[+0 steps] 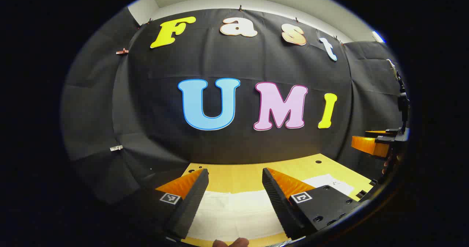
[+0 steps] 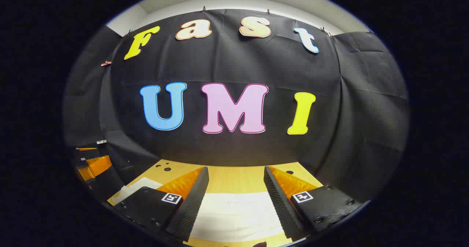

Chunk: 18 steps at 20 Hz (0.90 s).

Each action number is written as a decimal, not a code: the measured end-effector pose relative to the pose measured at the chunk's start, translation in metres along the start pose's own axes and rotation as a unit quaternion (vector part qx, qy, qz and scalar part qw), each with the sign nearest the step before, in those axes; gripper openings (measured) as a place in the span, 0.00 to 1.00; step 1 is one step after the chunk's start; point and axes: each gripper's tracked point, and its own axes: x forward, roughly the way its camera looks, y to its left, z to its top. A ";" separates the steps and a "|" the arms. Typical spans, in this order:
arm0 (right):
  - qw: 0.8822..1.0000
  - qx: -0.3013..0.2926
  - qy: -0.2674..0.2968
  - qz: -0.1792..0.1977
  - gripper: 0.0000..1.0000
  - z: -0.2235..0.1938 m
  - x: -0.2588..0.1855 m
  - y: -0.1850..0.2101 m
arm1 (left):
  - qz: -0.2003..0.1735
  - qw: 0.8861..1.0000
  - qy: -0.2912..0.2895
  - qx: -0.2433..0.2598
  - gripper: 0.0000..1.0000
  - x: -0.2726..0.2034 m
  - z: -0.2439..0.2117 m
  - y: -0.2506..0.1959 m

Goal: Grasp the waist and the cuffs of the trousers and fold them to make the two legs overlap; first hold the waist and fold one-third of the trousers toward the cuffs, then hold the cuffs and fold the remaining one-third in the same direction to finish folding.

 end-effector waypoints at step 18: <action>1.000 -0.014 0.010 -0.002 0.93 -0.002 -0.006 0.016 | -0.016 1.000 0.002 0.019 0.94 -0.006 -0.013 0.021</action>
